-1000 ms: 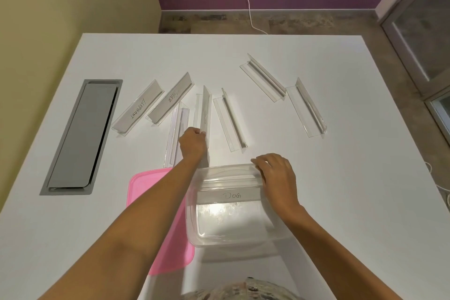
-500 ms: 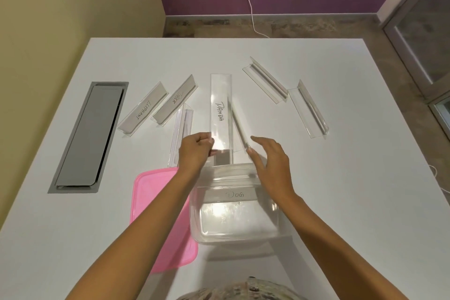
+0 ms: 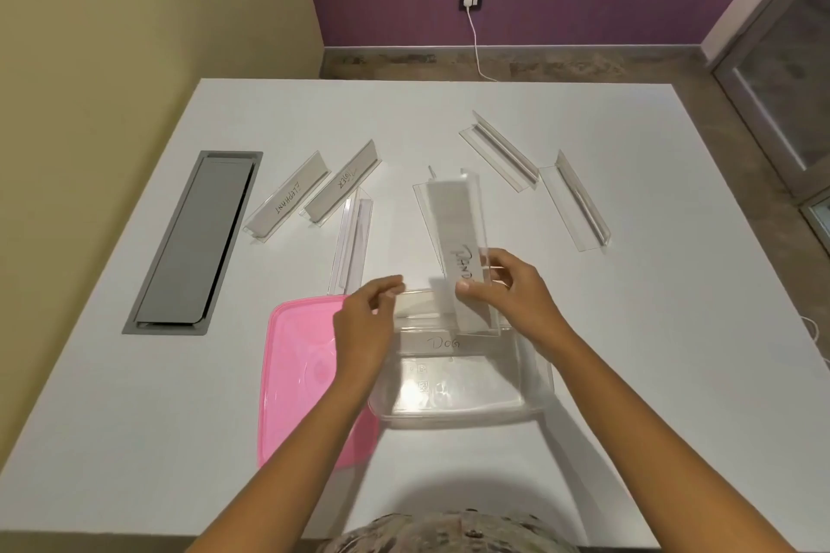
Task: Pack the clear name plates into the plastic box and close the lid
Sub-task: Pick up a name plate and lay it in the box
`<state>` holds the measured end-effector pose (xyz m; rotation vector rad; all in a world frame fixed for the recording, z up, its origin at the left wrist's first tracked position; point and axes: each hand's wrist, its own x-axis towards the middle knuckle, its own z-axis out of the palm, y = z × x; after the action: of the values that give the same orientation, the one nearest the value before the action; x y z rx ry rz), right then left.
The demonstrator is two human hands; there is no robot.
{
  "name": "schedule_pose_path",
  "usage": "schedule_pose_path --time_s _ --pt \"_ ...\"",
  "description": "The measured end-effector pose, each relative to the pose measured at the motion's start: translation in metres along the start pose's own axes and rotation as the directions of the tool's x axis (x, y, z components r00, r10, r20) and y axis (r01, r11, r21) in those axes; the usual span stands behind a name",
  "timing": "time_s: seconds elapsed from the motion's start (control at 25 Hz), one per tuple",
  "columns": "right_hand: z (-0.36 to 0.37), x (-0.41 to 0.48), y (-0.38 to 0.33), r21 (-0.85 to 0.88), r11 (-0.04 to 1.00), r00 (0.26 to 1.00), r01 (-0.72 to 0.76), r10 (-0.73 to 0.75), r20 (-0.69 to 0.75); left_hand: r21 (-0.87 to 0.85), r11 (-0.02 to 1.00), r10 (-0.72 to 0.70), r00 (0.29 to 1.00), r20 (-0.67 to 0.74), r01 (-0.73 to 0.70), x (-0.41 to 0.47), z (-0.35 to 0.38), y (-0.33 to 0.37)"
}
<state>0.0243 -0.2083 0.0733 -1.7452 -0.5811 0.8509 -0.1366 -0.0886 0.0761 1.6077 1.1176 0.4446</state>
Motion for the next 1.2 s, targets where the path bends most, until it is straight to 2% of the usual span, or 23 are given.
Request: schedule_pose_path --time_s 0.08,0.16,0.24,0.32,0.52,0.64,0.84,1.08,1.2 --pt "-0.008 -0.01 0.009 -0.26 0.962 0.996 0.083 -0.076 0.039 0.049 0.998 -0.026 0.996 -0.084 0.03 0.001 -0.011 -0.012" --pt "-0.011 -0.021 0.021 -0.481 0.861 0.983 0.164 -0.105 0.148 0.108 0.99 -0.085 0.994 -0.071 0.092 -0.001 -0.017 -0.025" --pt "-0.01 -0.027 0.035 -0.618 0.756 0.971 0.215 -0.101 0.215 0.126 0.982 -0.137 0.99 -0.027 0.139 -0.004 -0.018 -0.036" --pt "-0.005 -0.027 0.046 -0.684 0.692 0.969 0.229 -0.095 0.228 0.102 0.984 -0.146 0.989 -0.004 0.146 -0.007 -0.017 -0.042" --pt "0.015 -0.012 0.06 -0.797 0.55 0.964 0.249 -0.058 0.261 0.079 0.989 -0.122 0.992 -0.019 0.123 -0.009 -0.016 -0.045" --pt "0.022 -0.004 0.063 -0.821 0.507 0.958 0.263 -0.033 0.286 0.081 0.992 -0.1 0.995 -0.012 0.1 -0.01 -0.017 -0.045" --pt "0.031 -0.001 0.066 -0.849 0.473 0.966 0.235 -0.015 0.259 0.08 0.994 -0.078 0.997 -0.011 0.079 -0.009 -0.018 -0.05" --pt "0.035 -0.009 0.067 -0.849 0.482 0.973 0.216 -0.038 0.226 0.098 0.993 -0.059 0.998 -0.021 0.06 -0.008 -0.016 -0.053" --pt "0.033 -0.014 0.061 -0.825 0.516 0.973 0.23 -0.111 0.202 0.137 0.99 -0.019 1.0 -0.006 0.02 -0.008 -0.016 -0.055"
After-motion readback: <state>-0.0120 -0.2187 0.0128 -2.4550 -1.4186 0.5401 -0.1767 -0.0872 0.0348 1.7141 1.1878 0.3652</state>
